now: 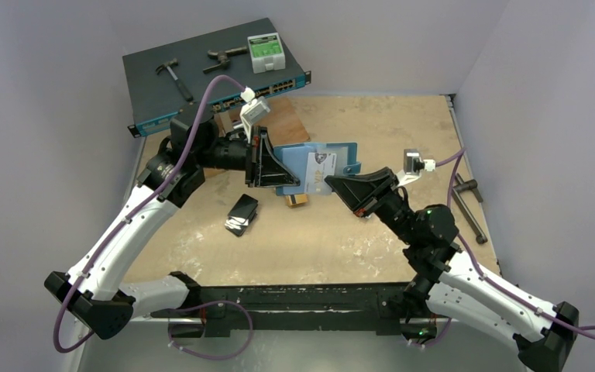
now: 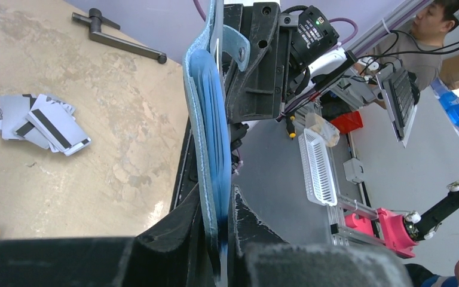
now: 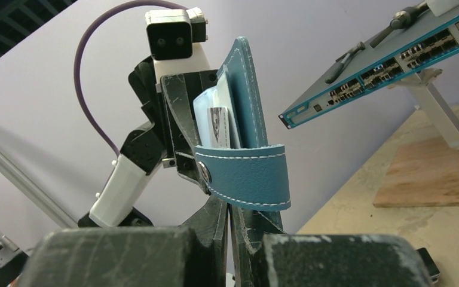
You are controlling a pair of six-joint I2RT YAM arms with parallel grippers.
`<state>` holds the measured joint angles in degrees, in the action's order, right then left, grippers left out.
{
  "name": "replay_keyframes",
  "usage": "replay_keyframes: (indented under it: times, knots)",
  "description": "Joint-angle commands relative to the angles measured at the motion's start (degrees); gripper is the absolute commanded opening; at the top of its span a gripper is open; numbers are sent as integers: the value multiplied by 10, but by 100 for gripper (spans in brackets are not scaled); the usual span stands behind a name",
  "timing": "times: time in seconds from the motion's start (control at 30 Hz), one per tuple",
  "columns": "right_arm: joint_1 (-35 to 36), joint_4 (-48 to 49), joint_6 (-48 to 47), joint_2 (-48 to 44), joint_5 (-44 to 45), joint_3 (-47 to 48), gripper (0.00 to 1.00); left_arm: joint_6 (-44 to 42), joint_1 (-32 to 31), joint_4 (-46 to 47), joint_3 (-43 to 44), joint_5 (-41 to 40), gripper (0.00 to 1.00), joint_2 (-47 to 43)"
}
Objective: Put the credit cards into the card holder
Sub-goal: Insert the credit card into the card holder.
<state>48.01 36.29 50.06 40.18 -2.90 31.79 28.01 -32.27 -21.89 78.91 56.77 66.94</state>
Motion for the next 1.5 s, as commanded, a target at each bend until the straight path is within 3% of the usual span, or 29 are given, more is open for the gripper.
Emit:
replay_keyframes:
  times: [0.0,0.13,0.37,0.53,0.97,1.47]
  knots:
    - [-1,-42,-18,11,6,-9,0,21,-3,51,29,33,0,-13]
    - [-1,-46,-21,10,12,-4,0,25,-4,55,26,33,0,-13]
    - [-1,-50,-64,-45,102,10,0,44,-4,68,19,37,0,-14]
    - [-1,0,-50,-40,117,-3,0,64,-4,82,8,37,0,-15]
    - [-2,51,-30,16,83,21,0,84,-4,96,-14,40,0,-23]
    - [-1,10,-22,25,48,9,0,87,-3,105,-9,39,0,-24]
